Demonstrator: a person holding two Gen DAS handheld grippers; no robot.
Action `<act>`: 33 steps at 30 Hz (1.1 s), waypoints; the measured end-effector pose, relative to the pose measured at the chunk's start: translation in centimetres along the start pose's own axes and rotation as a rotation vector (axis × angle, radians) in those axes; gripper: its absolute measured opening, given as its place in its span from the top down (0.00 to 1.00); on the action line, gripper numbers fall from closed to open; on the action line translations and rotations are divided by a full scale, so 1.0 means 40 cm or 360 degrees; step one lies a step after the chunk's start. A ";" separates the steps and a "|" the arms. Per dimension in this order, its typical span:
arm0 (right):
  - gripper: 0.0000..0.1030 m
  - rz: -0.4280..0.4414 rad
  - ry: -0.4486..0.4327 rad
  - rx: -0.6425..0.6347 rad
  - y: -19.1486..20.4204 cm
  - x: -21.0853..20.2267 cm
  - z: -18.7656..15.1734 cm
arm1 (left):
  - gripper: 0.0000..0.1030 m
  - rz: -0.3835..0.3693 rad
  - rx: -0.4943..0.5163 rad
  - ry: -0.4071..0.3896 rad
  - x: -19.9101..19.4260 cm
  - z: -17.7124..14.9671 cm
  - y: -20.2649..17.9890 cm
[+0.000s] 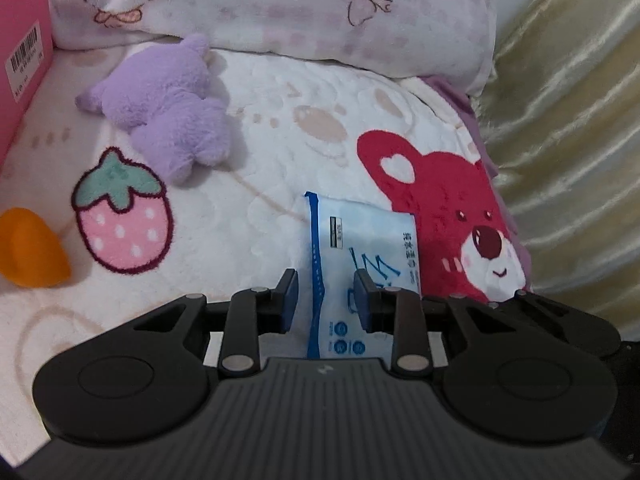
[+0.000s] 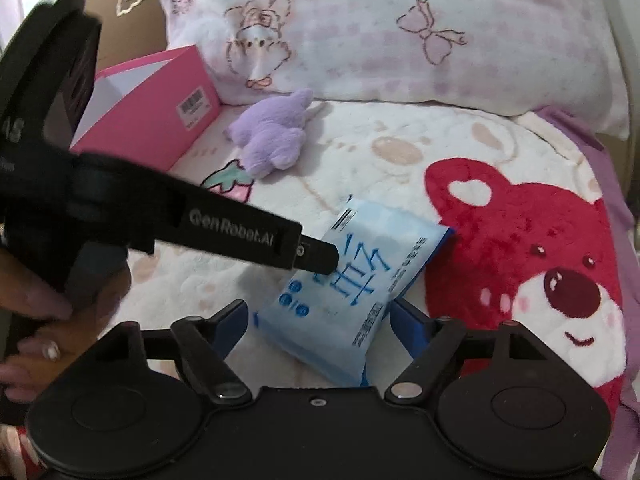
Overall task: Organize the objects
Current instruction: 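Close the left gripper on the edge of the wet-wipes pack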
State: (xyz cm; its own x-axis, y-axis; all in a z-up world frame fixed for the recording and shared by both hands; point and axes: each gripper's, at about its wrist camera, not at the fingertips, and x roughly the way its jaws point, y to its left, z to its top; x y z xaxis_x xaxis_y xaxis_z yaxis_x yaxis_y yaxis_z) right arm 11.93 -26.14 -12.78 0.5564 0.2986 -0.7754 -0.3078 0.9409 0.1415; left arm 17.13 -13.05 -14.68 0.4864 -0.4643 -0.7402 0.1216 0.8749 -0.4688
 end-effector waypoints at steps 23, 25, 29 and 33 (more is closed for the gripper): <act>0.37 -0.0063 0.0039 0.0246 -0.046 0.039 -0.029 | 0.82 -0.0173 -0.0185 0.0192 0.020 0.004 0.024; 0.39 -0.0072 0.0034 0.0200 -0.036 0.036 -0.029 | 0.82 -0.0165 -0.0178 0.0179 0.018 0.000 0.018; 0.40 -0.0089 0.0049 0.0189 -0.016 0.027 -0.030 | 0.82 -0.0161 -0.0153 0.0169 0.005 -0.013 0.003; 0.40 -0.0113 0.0103 0.0192 0.020 0.019 -0.032 | 0.80 -0.0134 -0.0132 0.0184 -0.008 -0.034 -0.006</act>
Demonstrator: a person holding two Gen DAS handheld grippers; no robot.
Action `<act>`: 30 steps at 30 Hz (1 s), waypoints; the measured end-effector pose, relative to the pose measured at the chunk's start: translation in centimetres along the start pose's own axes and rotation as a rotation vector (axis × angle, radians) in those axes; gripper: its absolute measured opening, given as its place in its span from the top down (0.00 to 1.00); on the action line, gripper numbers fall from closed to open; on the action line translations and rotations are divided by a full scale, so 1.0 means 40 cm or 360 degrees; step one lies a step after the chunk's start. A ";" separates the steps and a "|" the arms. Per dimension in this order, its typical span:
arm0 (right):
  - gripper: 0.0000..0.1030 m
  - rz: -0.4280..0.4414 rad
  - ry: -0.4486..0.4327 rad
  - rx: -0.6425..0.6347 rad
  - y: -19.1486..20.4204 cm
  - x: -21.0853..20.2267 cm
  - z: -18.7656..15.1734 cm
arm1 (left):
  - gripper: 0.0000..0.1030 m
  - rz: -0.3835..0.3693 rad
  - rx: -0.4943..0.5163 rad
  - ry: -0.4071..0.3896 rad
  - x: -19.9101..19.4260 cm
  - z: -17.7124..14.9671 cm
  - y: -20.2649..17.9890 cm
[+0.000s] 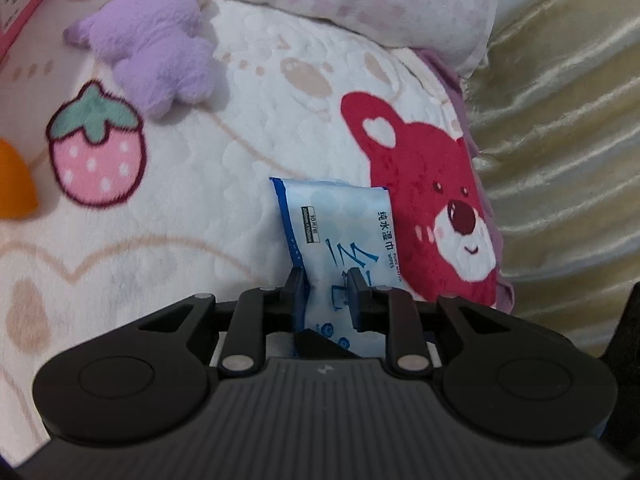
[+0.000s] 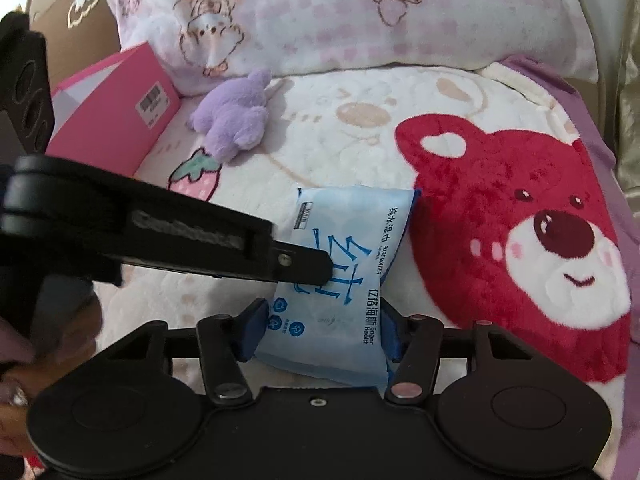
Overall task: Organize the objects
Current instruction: 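Close the left gripper on the edge of the wet-wipes pack, then lift the wet-wipes pack with the left gripper toward the pink box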
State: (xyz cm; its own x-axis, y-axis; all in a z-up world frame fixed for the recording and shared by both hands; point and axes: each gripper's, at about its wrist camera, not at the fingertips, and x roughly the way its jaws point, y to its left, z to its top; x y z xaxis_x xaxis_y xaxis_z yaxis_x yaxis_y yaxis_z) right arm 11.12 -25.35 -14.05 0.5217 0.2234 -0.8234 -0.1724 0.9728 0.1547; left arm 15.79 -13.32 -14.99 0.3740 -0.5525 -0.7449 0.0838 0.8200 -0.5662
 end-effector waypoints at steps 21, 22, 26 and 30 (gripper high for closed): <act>0.39 0.0133 0.0122 -0.0024 0.118 -0.149 -0.026 | 0.79 0.0026 -0.0012 0.0116 -0.203 -0.067 -0.021; 0.39 0.0139 0.0120 -0.0030 0.122 -0.160 -0.026 | 0.79 0.0018 -0.0018 0.0119 -0.216 -0.068 -0.023; 0.39 0.0142 0.0099 -0.0087 0.146 -0.200 -0.028 | 0.78 -0.0016 -0.0017 0.0109 -0.267 -0.075 -0.028; 0.39 0.0137 0.0064 -0.0166 0.179 -0.242 -0.023 | 0.78 -0.0030 0.0017 0.0071 -0.323 -0.079 -0.042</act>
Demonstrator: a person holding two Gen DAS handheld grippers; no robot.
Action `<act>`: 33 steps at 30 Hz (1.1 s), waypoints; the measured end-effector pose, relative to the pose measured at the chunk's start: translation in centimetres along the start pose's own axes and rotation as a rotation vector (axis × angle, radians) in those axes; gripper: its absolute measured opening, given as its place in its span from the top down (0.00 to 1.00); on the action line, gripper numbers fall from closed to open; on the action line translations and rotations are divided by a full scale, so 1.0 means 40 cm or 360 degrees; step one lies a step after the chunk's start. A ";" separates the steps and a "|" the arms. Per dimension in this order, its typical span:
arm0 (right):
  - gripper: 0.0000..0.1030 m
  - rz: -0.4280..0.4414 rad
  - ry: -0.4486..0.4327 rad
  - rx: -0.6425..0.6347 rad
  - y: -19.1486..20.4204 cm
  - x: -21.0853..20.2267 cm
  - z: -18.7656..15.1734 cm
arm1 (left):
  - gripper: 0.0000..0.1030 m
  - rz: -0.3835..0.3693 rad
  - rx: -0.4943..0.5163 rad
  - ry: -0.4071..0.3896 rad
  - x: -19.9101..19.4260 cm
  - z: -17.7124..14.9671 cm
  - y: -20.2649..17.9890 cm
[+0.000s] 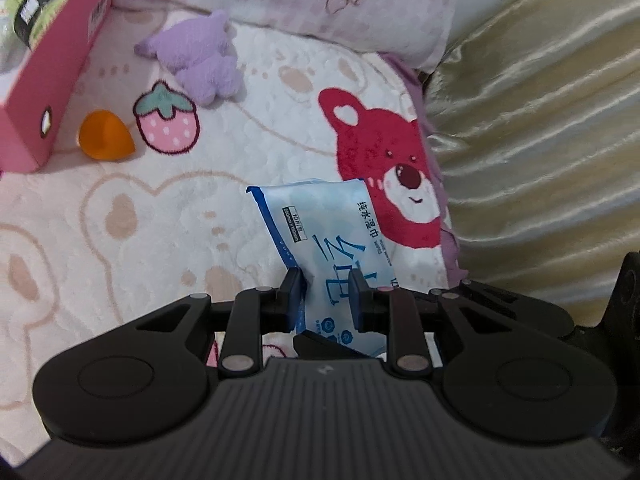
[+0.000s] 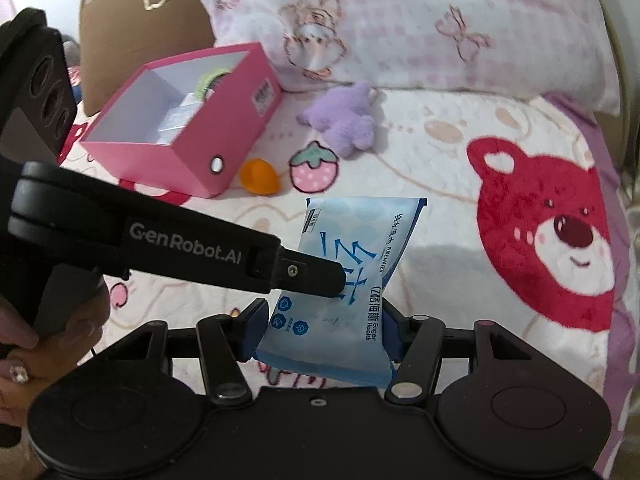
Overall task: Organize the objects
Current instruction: 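Lift the wet-wipes pack with the left gripper toward the pink box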
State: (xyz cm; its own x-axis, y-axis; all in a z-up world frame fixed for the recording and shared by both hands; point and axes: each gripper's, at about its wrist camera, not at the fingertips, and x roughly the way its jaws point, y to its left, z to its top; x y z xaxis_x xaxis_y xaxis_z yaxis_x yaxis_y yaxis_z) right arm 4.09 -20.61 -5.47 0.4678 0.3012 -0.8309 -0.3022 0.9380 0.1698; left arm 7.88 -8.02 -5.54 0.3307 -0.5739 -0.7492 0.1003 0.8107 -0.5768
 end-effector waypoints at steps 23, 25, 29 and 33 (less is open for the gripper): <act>0.41 -0.0046 -0.0240 -0.0574 0.202 -0.119 0.039 | 0.77 0.0011 0.0058 -0.0282 -0.261 -0.024 0.011; 0.41 -0.0038 -0.0268 -0.0610 0.217 -0.122 0.048 | 0.77 0.0022 0.0063 -0.0309 -0.284 -0.020 0.019; 0.42 -0.0006 -0.0315 -0.0670 0.247 -0.122 0.071 | 0.77 0.0040 0.0058 -0.0351 -0.330 -0.013 0.039; 0.43 0.0036 -0.0356 -0.0718 0.275 -0.112 0.098 | 0.76 0.0053 0.0052 -0.0390 -0.376 -0.004 0.070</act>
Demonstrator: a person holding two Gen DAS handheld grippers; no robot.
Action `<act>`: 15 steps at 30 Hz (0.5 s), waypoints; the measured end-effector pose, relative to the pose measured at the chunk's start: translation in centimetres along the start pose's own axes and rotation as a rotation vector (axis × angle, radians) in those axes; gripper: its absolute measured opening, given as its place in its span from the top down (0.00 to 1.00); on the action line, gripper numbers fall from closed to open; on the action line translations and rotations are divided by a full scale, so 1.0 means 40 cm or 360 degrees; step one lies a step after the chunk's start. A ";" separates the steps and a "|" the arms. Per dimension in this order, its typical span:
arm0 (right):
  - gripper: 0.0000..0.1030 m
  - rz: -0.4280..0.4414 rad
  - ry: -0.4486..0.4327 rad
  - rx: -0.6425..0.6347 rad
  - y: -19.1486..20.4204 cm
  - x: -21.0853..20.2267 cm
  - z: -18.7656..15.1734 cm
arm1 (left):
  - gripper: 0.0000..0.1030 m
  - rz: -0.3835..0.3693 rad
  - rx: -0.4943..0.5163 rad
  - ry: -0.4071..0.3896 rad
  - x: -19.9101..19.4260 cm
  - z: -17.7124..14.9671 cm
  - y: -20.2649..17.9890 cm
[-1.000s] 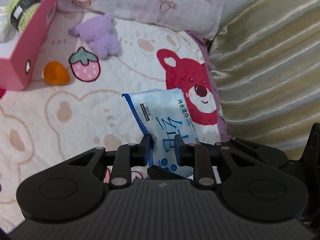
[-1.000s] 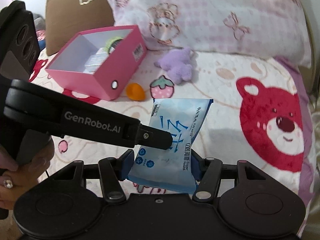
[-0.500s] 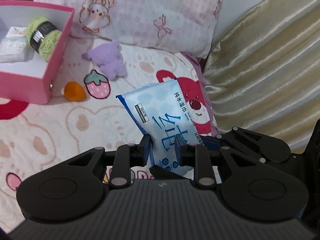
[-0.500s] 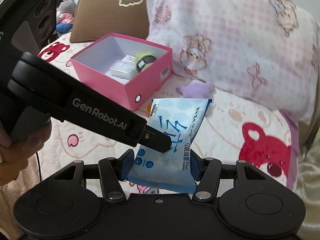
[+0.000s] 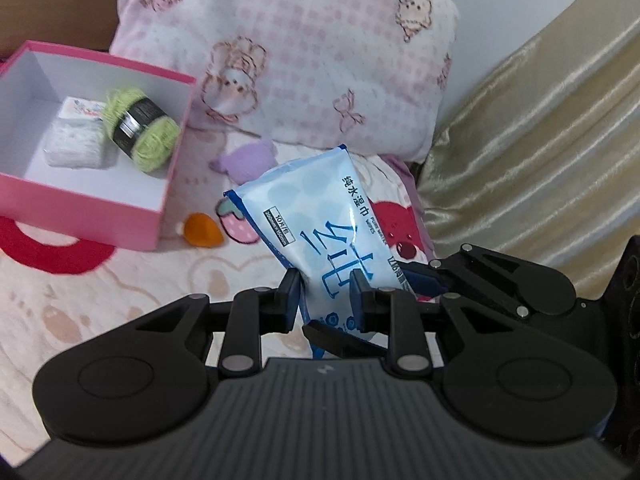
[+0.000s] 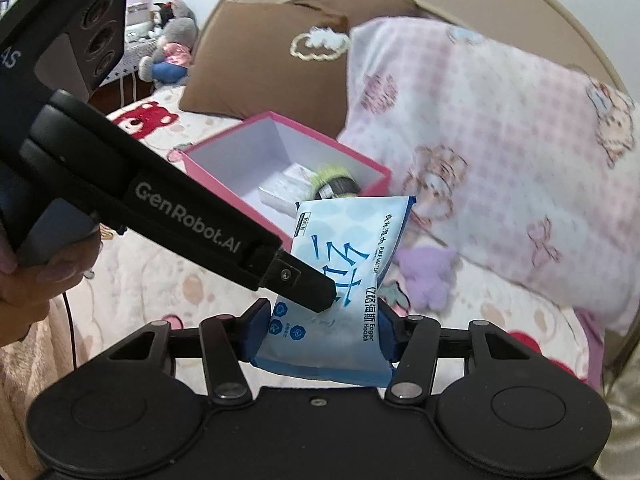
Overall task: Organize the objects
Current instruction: 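Lift the wet-wipes pack with the left gripper toward the pink box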
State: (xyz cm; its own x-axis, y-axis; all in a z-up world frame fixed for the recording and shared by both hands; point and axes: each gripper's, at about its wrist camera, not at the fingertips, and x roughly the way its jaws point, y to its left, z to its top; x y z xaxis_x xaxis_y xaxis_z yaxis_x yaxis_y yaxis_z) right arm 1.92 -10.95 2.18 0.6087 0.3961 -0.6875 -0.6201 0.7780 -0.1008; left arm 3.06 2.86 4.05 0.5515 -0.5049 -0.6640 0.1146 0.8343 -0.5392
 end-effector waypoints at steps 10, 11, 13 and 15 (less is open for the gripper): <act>0.46 0.0018 -0.0088 -0.0151 -0.016 0.017 0.133 | 0.74 -0.0008 0.0014 -0.0111 -0.051 0.091 0.043; 0.46 0.0023 -0.0094 -0.0177 -0.014 0.019 0.147 | 0.74 -0.0013 0.0006 -0.0120 -0.058 0.102 0.051; 0.47 0.0032 -0.0083 -0.0223 -0.013 0.026 0.174 | 0.74 -0.0038 -0.0039 -0.0136 -0.069 0.122 0.074; 0.47 0.0046 -0.0059 -0.0274 -0.008 0.039 0.201 | 0.74 -0.0054 -0.0089 -0.0151 -0.076 0.135 0.097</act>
State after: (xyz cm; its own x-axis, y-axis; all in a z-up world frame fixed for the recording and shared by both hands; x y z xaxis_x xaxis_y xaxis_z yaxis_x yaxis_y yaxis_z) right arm 7.05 -6.67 6.91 0.6052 0.4374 -0.6652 -0.7113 0.6723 -0.2050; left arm 6.29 8.80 6.77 0.6244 -0.5073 -0.5940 0.0901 0.8021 -0.5904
